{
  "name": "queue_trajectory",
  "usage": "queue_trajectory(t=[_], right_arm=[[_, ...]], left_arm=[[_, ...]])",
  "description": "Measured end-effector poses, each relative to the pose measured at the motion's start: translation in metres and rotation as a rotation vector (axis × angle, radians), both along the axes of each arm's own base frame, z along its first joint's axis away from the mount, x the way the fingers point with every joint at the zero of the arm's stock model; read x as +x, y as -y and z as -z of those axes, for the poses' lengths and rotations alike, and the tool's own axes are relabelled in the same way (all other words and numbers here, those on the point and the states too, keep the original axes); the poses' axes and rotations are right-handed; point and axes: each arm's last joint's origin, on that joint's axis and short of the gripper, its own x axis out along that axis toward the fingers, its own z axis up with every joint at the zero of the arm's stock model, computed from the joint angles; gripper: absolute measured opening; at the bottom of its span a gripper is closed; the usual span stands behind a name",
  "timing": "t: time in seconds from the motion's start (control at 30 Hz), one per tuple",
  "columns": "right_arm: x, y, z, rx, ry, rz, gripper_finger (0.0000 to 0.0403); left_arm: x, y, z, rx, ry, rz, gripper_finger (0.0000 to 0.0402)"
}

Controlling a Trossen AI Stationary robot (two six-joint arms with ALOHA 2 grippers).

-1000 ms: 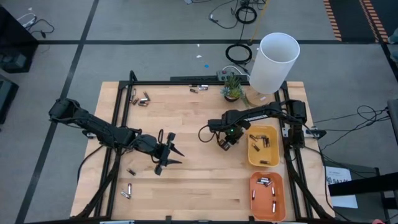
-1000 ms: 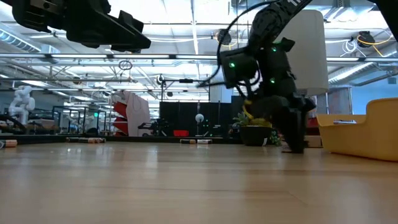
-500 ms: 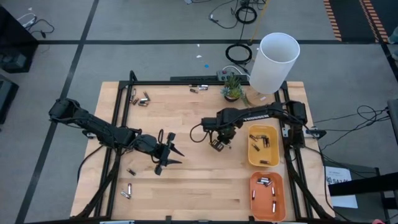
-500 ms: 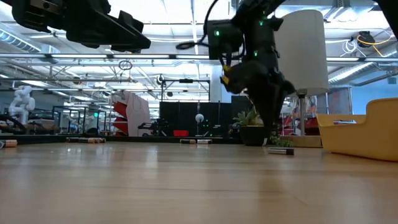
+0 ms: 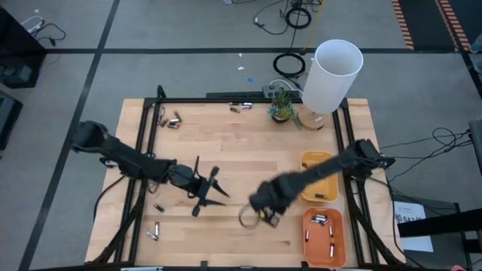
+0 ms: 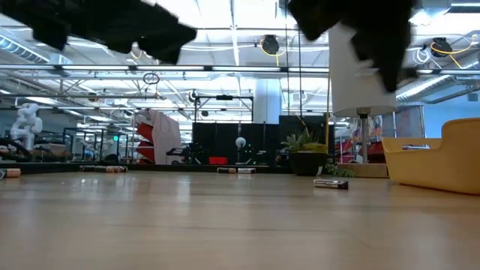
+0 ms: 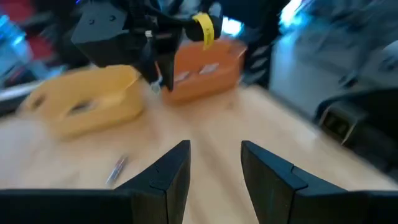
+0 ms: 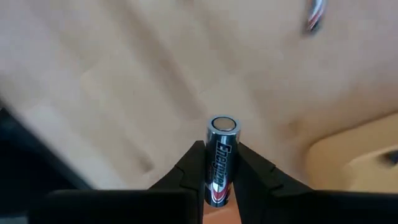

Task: Sort batteries
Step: Put the black battery into the orange bin

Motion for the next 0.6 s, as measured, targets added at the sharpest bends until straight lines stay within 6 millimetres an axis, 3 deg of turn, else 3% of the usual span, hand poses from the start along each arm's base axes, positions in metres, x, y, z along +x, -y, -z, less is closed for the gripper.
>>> queue_trajectory(t=[0.27, 0.6], right_arm=[[-0.047, -0.086, -0.010, -0.066, 0.027, 0.079, 0.0045], [-0.101, -0.128, -0.010, -0.163, -0.081, 0.279, 0.0045]], left_arm=[[0.052, 0.018, 0.057, -0.091, 0.006, -0.010, 0.0152], [0.121, 0.040, 0.088, -0.025, -0.392, -0.100, 0.0152]])
